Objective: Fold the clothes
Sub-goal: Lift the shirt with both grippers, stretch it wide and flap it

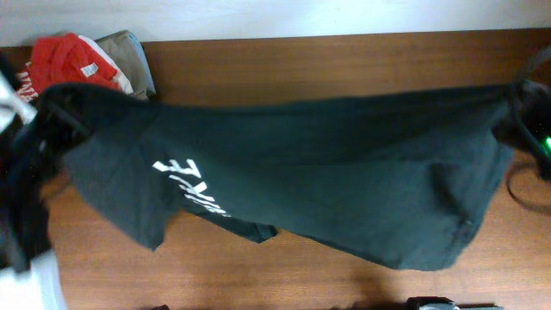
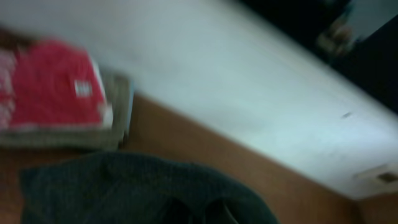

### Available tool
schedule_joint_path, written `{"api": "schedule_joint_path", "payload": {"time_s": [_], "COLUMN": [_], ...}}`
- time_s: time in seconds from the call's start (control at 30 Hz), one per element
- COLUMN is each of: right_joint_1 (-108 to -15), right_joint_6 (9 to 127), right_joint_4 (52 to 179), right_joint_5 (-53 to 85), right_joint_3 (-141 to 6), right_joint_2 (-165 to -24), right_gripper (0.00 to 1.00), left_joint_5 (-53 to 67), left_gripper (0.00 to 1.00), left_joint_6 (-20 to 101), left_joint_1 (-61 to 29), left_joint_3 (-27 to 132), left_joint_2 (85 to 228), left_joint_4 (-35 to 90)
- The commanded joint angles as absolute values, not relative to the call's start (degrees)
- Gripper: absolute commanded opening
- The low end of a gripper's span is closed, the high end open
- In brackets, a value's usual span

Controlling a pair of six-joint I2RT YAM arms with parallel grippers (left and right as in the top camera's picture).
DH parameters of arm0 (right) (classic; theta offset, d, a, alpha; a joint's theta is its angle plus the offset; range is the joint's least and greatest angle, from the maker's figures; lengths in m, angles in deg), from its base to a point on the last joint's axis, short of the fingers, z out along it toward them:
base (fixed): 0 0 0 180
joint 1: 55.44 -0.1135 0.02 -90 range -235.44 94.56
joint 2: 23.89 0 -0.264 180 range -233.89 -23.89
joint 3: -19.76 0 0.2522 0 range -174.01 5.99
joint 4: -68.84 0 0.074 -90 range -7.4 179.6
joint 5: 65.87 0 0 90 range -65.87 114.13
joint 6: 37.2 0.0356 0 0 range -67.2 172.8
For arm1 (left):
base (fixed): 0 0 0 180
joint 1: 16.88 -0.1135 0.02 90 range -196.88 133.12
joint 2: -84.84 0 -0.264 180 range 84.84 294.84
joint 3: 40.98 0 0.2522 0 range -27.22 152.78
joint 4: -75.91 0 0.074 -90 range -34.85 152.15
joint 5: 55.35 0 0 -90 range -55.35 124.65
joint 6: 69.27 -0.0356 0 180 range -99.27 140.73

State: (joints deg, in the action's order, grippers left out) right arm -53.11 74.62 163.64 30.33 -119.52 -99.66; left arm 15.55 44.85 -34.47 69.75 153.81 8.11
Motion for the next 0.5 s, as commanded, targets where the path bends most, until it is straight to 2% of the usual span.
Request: {"api": "schedule_joint_path", "payload": {"time_s": [0.0, 0.17, 0.47], "right_joint_1": [-52.74, -52.74, -52.79], "right_joint_6": [74.25, 74.25, 74.25], "right_joint_4": [164.38, 166.89, 173.3], "right_joint_5": [31.95, 31.9, 26.72], "right_joint_3": [-119.32, -119.37, -119.39], "right_joint_2": [-106.85, -107.18, -97.06], "right_gripper": [0.04, 0.04, 0.04], "left_joint_5": [12.78, 12.84, 12.17], "left_gripper": [0.01, 0.01, 0.01], "left_joint_6": [41.57, 40.28, 40.41], "left_joint_1": [-34.38, -34.12, -34.12], "left_joint_3": [69.6, 69.6, 69.6], "left_joint_2": [162.45, 163.96, 147.28], "left_joint_4": [6.78, 3.68, -4.81]}}
